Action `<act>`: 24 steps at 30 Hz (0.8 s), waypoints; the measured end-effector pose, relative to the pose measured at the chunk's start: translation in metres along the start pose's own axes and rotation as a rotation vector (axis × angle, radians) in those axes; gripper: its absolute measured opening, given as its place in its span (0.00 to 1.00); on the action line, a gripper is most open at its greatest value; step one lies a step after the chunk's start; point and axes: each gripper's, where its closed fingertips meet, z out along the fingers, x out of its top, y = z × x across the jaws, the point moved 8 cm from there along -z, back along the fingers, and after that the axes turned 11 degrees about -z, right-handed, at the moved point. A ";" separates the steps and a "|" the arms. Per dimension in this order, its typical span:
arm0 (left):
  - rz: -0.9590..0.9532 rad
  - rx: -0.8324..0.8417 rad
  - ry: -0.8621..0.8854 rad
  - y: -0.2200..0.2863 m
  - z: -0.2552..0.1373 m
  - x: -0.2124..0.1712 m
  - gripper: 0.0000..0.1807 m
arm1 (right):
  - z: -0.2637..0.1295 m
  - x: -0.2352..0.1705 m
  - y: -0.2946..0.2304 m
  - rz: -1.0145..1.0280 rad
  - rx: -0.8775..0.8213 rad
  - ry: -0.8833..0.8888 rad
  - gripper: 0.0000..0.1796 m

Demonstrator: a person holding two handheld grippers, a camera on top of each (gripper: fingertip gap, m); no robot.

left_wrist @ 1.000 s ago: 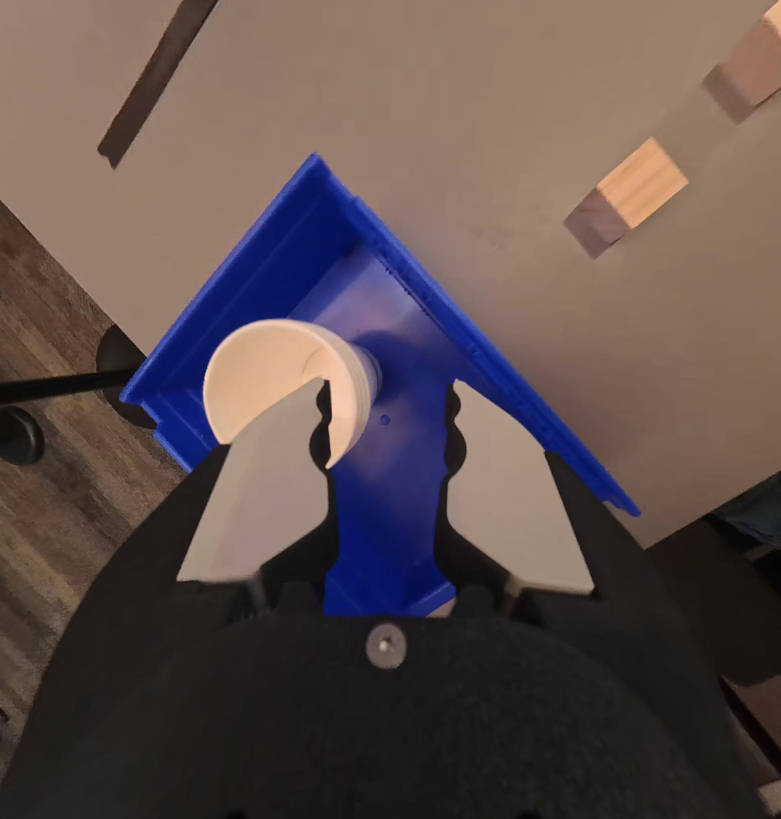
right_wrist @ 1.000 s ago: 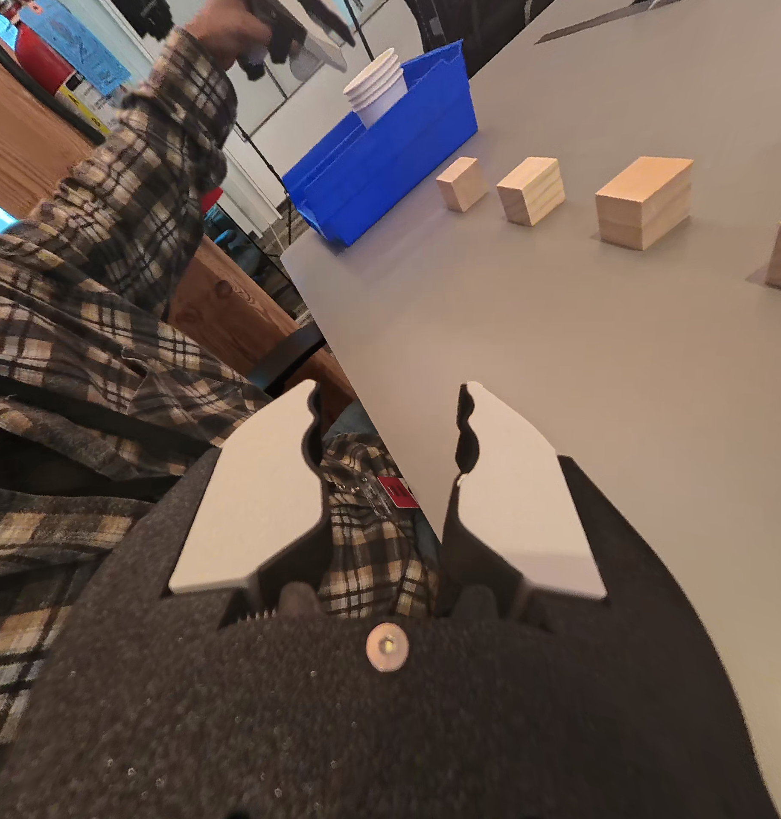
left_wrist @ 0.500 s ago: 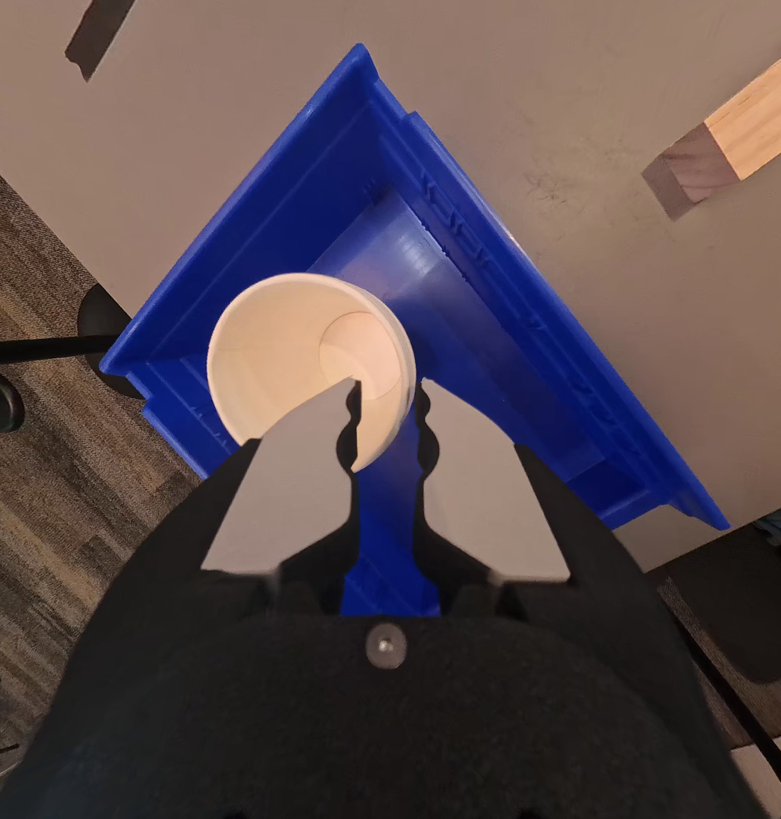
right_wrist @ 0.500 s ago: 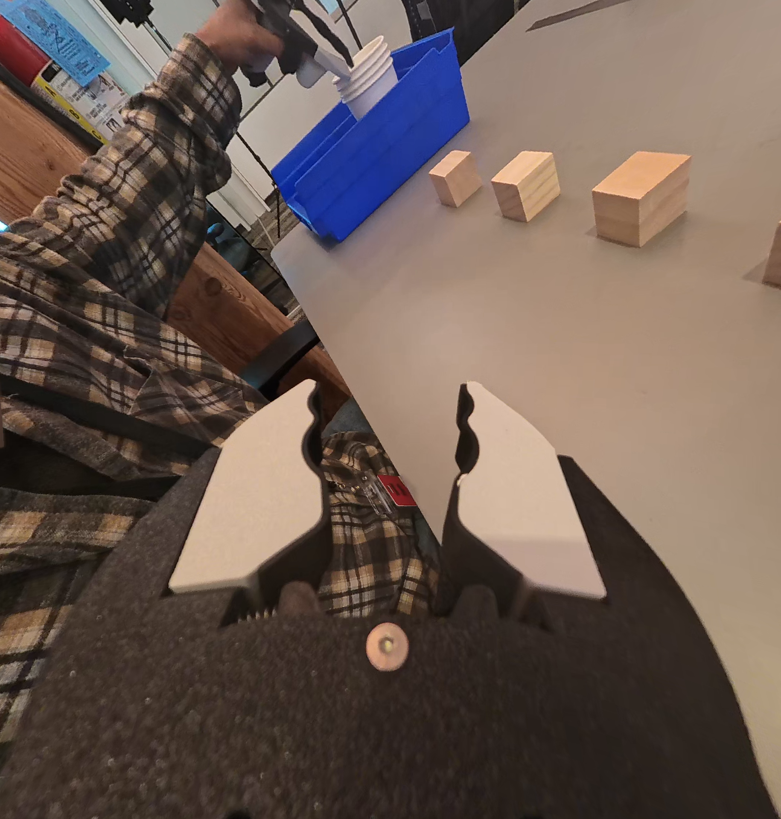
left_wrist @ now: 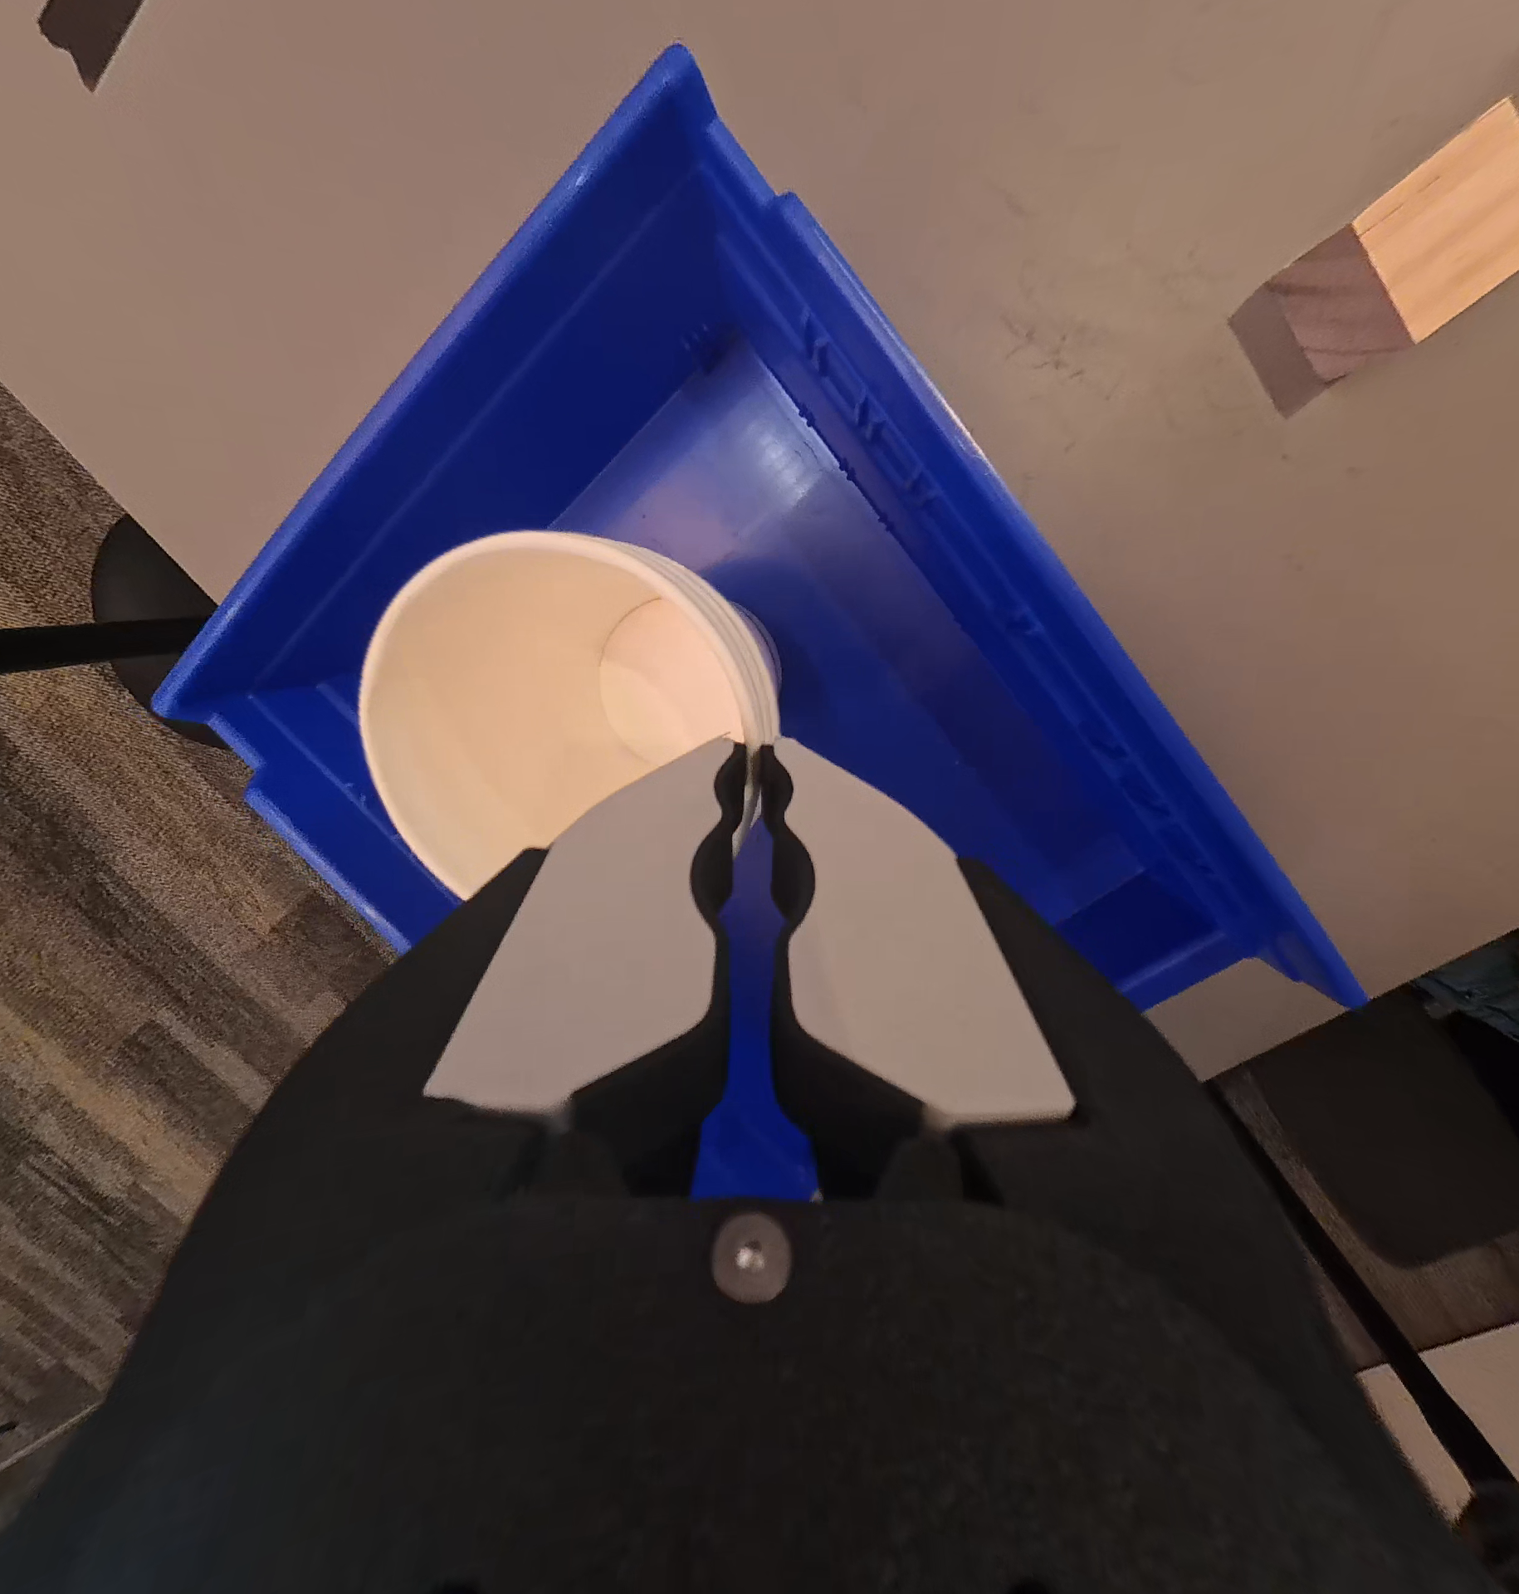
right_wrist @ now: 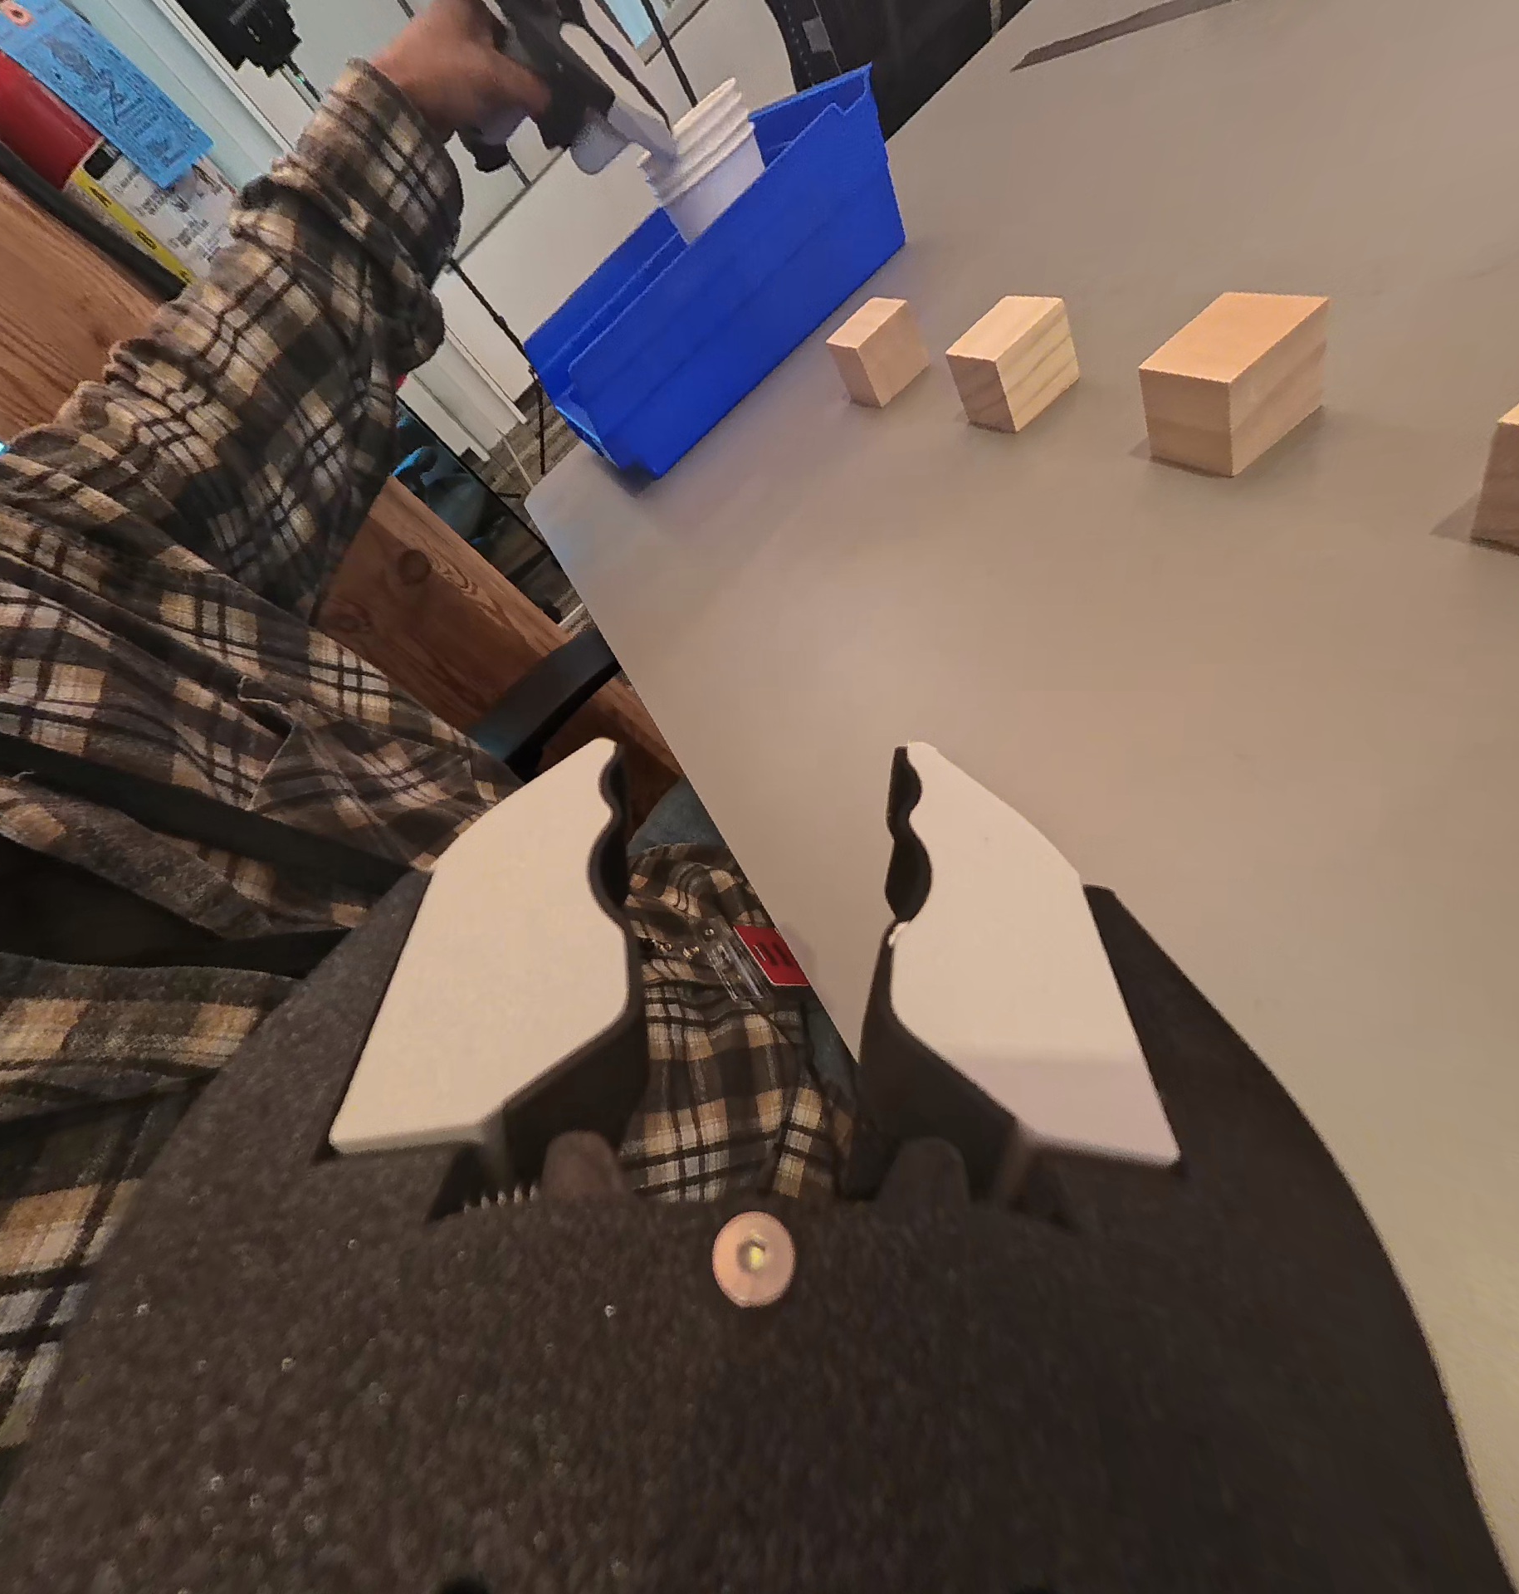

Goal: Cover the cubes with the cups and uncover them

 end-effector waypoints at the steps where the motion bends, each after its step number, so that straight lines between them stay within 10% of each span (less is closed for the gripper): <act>1: -0.001 -0.002 0.001 0.000 -0.002 0.000 0.01 | 0.001 0.000 0.000 -0.001 0.003 -0.002 0.32; 24: 0.019 0.040 0.007 0.010 -0.034 0.002 0.02 | 0.003 0.000 -0.005 -0.014 0.017 -0.001 0.32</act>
